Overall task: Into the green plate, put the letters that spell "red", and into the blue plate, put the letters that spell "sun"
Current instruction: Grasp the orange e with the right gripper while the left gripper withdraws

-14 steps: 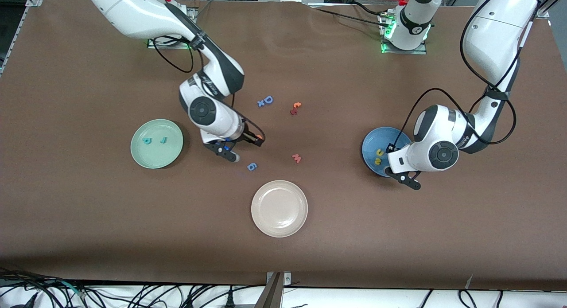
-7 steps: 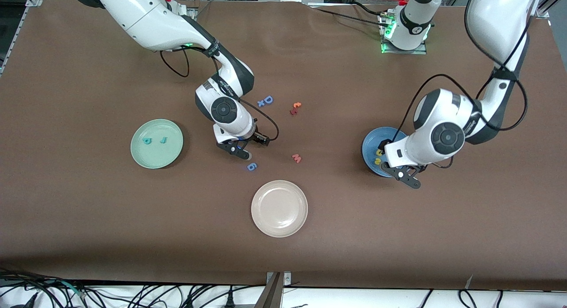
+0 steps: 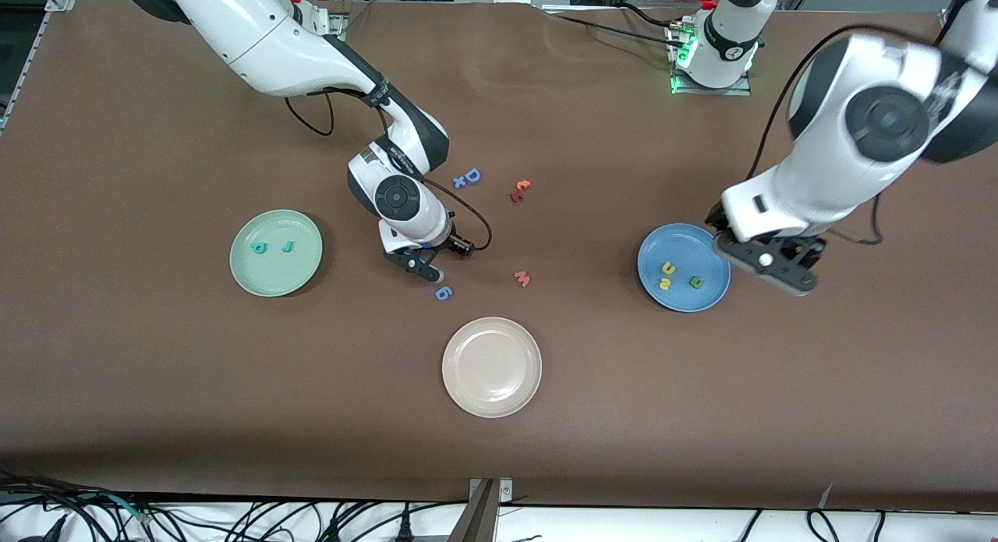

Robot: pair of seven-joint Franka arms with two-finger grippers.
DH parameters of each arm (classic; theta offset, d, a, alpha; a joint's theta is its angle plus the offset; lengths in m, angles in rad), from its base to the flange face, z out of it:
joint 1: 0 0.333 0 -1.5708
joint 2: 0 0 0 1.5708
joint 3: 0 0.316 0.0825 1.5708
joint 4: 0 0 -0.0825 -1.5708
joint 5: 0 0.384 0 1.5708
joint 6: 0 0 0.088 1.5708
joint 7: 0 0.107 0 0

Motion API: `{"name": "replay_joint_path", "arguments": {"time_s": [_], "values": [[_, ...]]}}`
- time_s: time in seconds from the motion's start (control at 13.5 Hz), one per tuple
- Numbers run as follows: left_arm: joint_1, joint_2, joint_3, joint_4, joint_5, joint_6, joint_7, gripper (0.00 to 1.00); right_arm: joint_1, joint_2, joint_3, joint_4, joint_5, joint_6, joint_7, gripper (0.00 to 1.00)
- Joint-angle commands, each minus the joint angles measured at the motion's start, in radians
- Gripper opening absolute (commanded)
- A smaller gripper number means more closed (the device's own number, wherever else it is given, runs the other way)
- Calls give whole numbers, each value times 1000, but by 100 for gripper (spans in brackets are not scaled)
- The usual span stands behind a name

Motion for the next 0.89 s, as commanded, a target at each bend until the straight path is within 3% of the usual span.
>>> {"name": "replay_joint_path", "arguments": {"time_s": [0.0,0.3,0.52,0.81], "values": [[-67,-110,113,12,-32,-29,-2,100,10,23,-5,8,-9,8,22,34],[-112,-205,307,-42,-258,-56,-5,100,10,23,-5,8,-8,8,22,26],[-114,-237,315,-117,-253,-86,-104,100,10,26,-5,10,-8,5,22,24],[-127,-216,303,-24,-169,-199,-154,100,-39,-18,-2,14,-12,-83,-8,24]]}}
